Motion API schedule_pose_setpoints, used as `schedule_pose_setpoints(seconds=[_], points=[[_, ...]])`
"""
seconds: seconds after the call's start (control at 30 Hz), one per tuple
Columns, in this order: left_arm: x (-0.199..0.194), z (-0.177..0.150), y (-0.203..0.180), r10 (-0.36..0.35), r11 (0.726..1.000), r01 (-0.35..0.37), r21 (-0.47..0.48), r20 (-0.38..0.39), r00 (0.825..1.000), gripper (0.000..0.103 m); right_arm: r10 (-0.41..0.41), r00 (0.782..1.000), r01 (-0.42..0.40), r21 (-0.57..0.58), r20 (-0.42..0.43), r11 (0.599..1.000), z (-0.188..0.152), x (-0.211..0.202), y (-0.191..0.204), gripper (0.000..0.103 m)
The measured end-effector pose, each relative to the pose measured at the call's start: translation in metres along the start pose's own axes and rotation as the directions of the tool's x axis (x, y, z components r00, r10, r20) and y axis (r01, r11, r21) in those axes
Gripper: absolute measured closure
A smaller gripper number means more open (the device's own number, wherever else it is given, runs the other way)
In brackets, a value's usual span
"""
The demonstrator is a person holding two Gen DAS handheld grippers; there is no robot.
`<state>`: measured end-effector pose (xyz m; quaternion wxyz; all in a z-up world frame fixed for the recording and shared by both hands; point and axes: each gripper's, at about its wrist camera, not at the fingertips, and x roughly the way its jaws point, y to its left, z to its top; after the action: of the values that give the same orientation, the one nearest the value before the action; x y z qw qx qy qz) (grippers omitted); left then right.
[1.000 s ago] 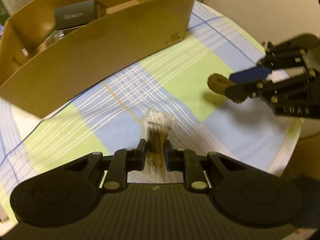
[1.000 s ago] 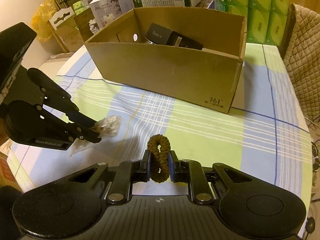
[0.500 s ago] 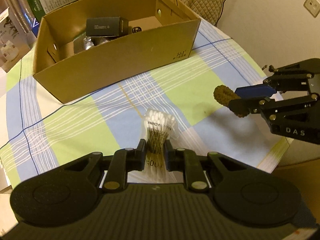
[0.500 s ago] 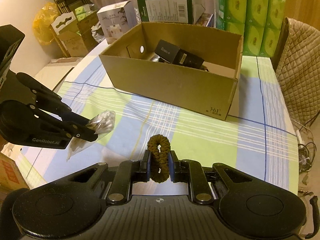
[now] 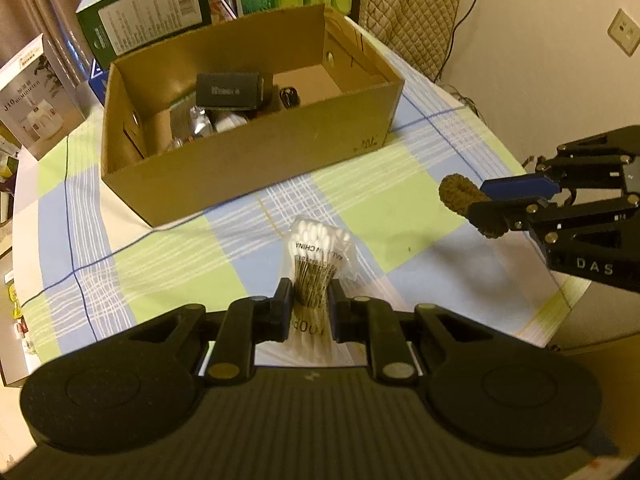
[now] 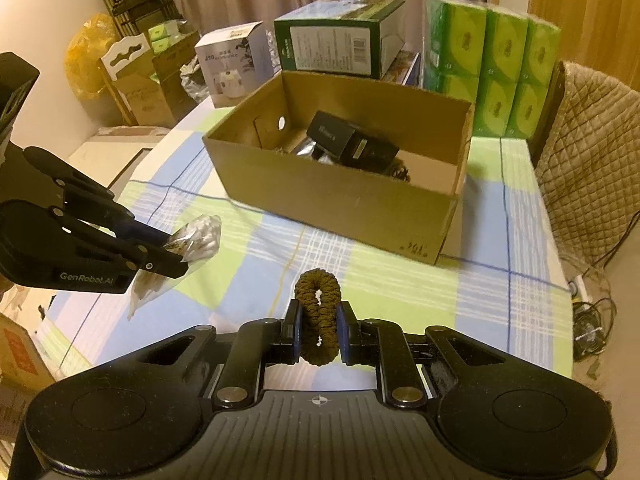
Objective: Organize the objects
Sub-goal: 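Lift the swab pack and hair tie and carry them over the cardboard box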
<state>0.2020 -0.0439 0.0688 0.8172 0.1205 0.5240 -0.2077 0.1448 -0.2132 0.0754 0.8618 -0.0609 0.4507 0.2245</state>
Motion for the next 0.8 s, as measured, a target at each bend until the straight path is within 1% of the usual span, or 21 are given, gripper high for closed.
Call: schedule_pose_setpoints(seconds=[0.2, 0.47, 0.8], points=[[-0.012, 0.015, 0.006, -0.013, 1.0, 0.014, -0.022, 0.02, 1.0, 0.088, -0.021, 1.0, 0.022, -0.017, 0.008, 1.0, 0.014, -0.006, 0.001, 0.089], [-0.027, 0.04, 0.019, -0.009, 0.999, 0.012, -0.045, 0.056, 0.998, 0.088, -0.036, 0.999, 0.037, -0.043, 0.019, 0.998, 0.032, -0.007, -0.001, 0.089], [-0.031, 0.081, 0.052, 0.017, 0.997, -0.01, -0.079, 0.092, 0.996, 0.088, -0.052, 0.998, 0.053, -0.045, 0.022, 0.998, 0.065, 0.005, -0.021, 0.089]])
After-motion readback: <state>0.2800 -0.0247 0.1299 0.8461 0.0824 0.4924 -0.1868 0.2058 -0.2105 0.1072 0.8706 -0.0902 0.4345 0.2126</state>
